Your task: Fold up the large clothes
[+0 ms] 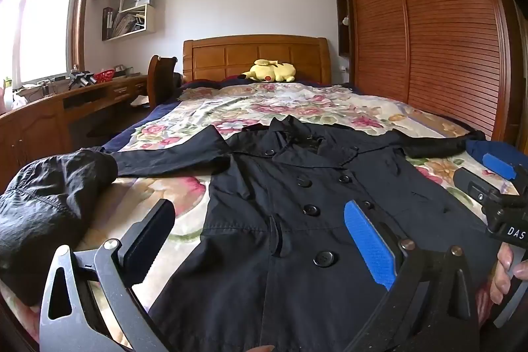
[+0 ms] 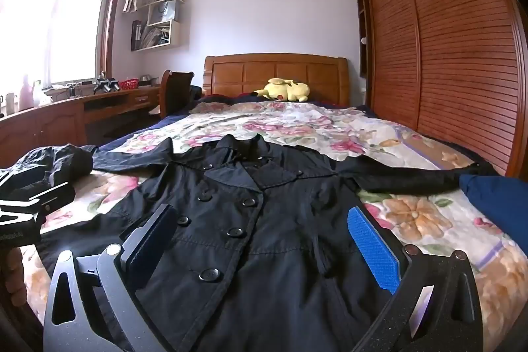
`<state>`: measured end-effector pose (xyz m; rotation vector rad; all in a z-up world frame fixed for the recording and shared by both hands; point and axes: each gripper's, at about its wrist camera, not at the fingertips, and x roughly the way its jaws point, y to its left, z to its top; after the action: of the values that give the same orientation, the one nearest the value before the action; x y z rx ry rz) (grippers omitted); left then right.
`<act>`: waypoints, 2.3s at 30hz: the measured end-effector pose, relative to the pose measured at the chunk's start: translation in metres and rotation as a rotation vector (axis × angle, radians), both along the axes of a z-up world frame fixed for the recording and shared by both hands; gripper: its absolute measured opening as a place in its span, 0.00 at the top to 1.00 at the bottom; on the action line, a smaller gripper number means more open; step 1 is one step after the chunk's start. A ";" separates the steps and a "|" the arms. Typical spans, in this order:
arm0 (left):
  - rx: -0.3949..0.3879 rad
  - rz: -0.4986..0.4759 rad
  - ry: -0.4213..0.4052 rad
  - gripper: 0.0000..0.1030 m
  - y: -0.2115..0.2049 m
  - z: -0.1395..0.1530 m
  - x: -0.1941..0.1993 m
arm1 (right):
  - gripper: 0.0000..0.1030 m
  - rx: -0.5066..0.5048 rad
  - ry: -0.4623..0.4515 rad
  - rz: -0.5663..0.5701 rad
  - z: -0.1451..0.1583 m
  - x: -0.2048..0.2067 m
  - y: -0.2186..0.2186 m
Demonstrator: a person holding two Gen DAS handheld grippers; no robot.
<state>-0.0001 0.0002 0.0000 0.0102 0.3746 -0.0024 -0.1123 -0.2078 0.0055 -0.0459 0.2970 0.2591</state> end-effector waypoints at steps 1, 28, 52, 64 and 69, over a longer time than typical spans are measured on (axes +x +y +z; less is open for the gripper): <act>0.001 0.000 -0.001 0.00 0.000 0.000 0.000 | 0.00 -0.001 -0.001 -0.001 0.000 0.000 0.000; 0.006 0.005 -0.029 0.00 -0.002 0.008 -0.007 | 0.00 0.000 -0.012 -0.002 -0.001 0.000 0.000; 0.007 0.004 -0.033 0.00 0.001 0.008 -0.008 | 0.00 0.008 -0.008 -0.005 0.000 -0.002 -0.002; 0.008 0.004 -0.035 0.00 0.000 0.007 -0.008 | 0.00 0.009 -0.008 -0.006 0.000 -0.002 -0.002; 0.009 0.004 -0.036 0.00 0.001 0.008 -0.009 | 0.00 0.009 -0.009 -0.007 0.000 -0.002 -0.002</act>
<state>-0.0087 0.0008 0.0080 0.0182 0.3389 0.0038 -0.1138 -0.2097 0.0052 -0.0370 0.2871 0.2536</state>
